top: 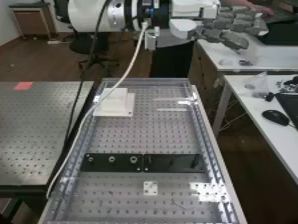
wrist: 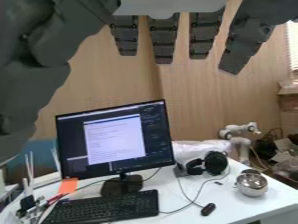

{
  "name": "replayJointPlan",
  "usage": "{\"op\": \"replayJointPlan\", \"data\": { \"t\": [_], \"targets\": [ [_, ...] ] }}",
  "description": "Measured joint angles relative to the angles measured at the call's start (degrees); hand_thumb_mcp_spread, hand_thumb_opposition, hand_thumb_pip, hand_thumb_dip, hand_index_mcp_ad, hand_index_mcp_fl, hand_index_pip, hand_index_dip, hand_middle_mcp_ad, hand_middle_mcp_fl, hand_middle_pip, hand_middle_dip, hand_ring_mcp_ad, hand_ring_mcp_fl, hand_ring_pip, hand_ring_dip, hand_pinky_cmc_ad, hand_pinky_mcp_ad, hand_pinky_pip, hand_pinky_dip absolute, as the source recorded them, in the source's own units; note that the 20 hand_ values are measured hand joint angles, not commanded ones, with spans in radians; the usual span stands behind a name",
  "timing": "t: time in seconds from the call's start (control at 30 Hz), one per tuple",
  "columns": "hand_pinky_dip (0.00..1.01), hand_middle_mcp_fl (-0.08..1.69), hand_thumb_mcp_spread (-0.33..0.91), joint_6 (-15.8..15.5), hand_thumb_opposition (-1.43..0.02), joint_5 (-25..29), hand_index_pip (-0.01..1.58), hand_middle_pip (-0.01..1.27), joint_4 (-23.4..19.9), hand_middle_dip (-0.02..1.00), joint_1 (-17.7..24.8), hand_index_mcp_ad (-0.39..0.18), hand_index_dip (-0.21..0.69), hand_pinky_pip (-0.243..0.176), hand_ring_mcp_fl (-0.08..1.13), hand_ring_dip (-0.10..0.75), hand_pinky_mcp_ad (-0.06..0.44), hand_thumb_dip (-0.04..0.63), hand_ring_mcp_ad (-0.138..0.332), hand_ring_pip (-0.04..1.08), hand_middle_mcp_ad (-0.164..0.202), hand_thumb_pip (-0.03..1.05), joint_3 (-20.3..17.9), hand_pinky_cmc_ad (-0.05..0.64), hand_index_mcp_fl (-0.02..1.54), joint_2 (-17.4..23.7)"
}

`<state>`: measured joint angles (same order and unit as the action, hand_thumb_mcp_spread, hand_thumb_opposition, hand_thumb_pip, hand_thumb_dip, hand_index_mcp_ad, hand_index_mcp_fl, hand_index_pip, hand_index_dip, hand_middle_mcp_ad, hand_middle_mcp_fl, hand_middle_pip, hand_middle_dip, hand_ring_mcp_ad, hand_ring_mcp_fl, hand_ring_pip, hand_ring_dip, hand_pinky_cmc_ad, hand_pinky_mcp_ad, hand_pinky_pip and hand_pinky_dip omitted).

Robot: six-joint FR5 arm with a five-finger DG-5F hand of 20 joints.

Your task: Grab the chopstick and place it in the clear container

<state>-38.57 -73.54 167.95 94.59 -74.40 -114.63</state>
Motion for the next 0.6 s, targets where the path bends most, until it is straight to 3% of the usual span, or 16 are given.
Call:
{"op": "replayJointPlan", "data": {
  "t": [0.6],
  "targets": [
    [0.31, 0.01, 0.2, -0.2, -0.73, -0.3, 0.04, 0.11, 0.0, 0.14, -0.2, -0.072, 0.087, -0.171, 0.0, 0.028, 0.286, 0.003, 0.188, 0.06, 0.103, 0.33, 0.0, 0.442, 0.01, 0.1]
  ]
}}
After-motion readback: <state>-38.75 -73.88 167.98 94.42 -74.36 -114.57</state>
